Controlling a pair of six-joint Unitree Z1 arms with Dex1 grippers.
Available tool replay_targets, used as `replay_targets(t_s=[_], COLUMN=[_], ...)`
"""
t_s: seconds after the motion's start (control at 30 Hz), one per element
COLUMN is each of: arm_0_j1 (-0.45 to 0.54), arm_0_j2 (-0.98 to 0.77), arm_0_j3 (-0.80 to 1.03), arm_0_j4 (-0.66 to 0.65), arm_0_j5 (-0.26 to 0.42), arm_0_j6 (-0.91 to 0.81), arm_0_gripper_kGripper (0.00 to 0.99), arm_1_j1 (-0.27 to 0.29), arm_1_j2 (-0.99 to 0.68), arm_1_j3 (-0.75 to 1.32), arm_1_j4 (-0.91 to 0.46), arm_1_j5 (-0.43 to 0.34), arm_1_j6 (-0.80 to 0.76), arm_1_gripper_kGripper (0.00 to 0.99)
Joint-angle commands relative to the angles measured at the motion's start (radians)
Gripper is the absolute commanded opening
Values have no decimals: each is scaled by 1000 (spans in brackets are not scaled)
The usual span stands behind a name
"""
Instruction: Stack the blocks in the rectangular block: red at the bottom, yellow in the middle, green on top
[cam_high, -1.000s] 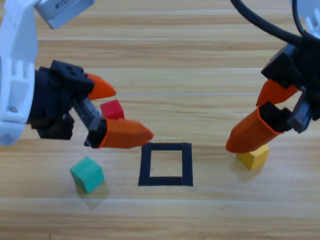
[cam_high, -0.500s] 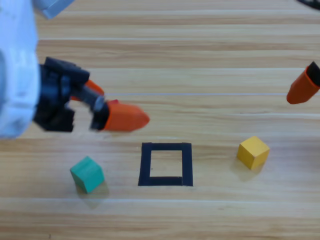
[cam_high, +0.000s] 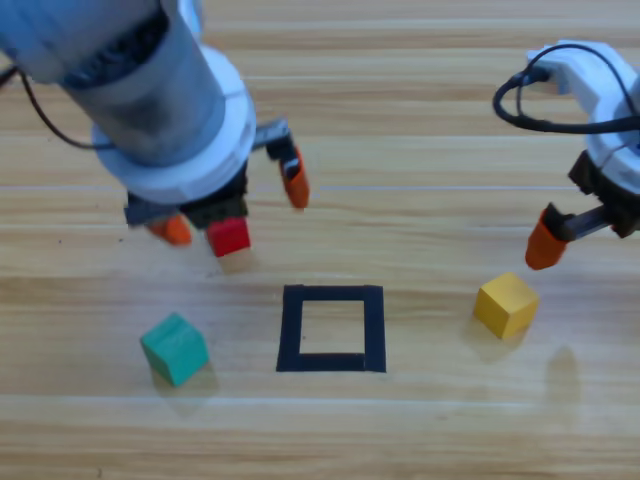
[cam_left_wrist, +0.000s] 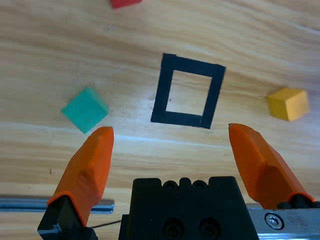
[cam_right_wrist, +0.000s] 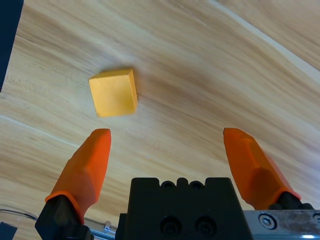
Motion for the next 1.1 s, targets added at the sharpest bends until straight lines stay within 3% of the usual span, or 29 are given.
replay_targets(t_s=[0.03,0.47,0.73,1.1], arm_0_j1=[120,265,343,437], arm_0_j2=[101,447,508,546], arm_0_j3=[-24,-452,-492,-512], arm_0_j4=[19,285,288,286], arm_0_j5=[-69,-132,-180,-204], arm_0_j6=[-56,-5,45,159], arm_0_gripper_kGripper=[976,959,945,943], arm_1_j1=[-21,33,73,77], arm_1_j2=[93,113,124,175], arm_1_j3=[2,61,65,52], arm_1_j4=[-46,-148,-152,-154], arm_1_j5=[36,69,75,79], arm_1_j6=[13,-25,-51,-67], arm_1_gripper_kGripper=[989,988,986,982])
